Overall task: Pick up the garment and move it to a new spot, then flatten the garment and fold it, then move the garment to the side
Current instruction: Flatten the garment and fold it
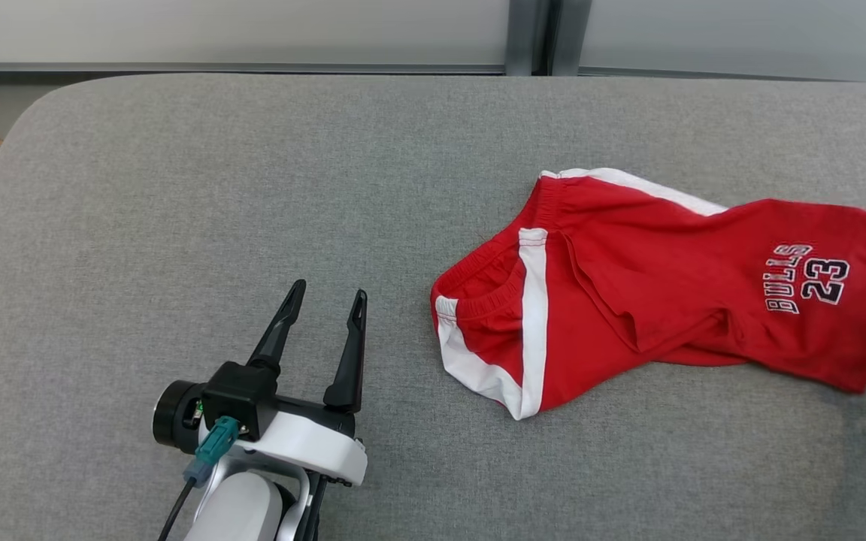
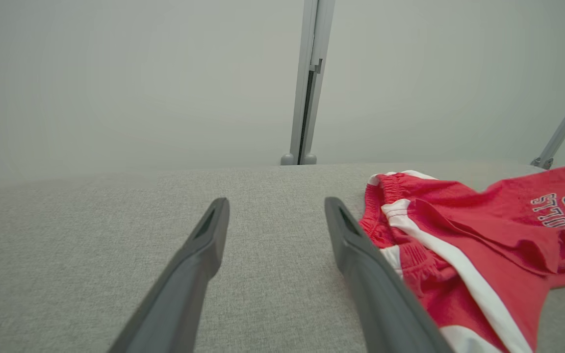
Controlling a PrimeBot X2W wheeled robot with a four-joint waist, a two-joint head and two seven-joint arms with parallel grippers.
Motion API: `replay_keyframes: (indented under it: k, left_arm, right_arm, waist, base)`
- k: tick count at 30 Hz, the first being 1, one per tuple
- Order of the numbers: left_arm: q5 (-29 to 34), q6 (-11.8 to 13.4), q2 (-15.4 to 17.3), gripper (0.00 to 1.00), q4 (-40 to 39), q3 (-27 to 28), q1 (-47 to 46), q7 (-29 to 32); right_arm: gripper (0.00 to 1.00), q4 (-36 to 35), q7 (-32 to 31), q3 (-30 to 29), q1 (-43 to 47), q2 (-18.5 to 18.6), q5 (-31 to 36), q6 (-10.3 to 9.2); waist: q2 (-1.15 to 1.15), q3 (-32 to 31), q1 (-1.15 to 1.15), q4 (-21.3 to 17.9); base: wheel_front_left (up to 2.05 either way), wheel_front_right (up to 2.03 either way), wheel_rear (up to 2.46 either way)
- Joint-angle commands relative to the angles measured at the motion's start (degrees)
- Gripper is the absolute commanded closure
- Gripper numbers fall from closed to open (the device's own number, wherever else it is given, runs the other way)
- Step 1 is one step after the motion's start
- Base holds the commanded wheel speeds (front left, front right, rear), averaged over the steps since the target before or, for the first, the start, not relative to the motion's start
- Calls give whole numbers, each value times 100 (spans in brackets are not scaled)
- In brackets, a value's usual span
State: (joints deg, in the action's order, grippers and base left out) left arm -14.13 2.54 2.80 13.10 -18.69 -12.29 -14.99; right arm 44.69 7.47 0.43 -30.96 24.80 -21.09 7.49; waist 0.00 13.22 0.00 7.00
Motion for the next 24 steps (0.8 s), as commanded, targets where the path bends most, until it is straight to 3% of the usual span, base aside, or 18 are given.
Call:
replay_keyframes:
  k: [1, 6, 10, 17, 24]
  left_arm:
    - [34, -23, 21, 0, -7, 24, -73, -25]
    - [39, -15, 21, 0, 23, 76, -94, -25]
    - [2, -10, 21, 0, 6, 108, -106, -25]
    - [6, 2, 21, 0, -48, 261, 101, -25]
    - [-30, 6, 20, 0, -118, 320, 291, -25]
  right_arm:
    - [0, 78, -35, -18, -105, 5, 62, -1]
    - [0, 304, 114, -83, -248, -76, 272, -1]
    - [0, 65, 403, 47, -140, -282, 252, -1]
    - [0, -1282, 732, 619, 646, -724, -111, -1]
    - [0, -2503, 773, 749, 1680, -1288, -114, -1]
  waist:
    - [0, 35, 0, -18]
    - [0, 12, 0, -91]
    - [0, -115, 0, -140]
    - [0, -497, 0, -194]
    - [0, -653, 0, -166]
  base:
    - [0, 0, 0]
    - [0, 0, 0]
    - [0, 0, 0]
    - [0, 0, 0]
    - [0, 0, 0]
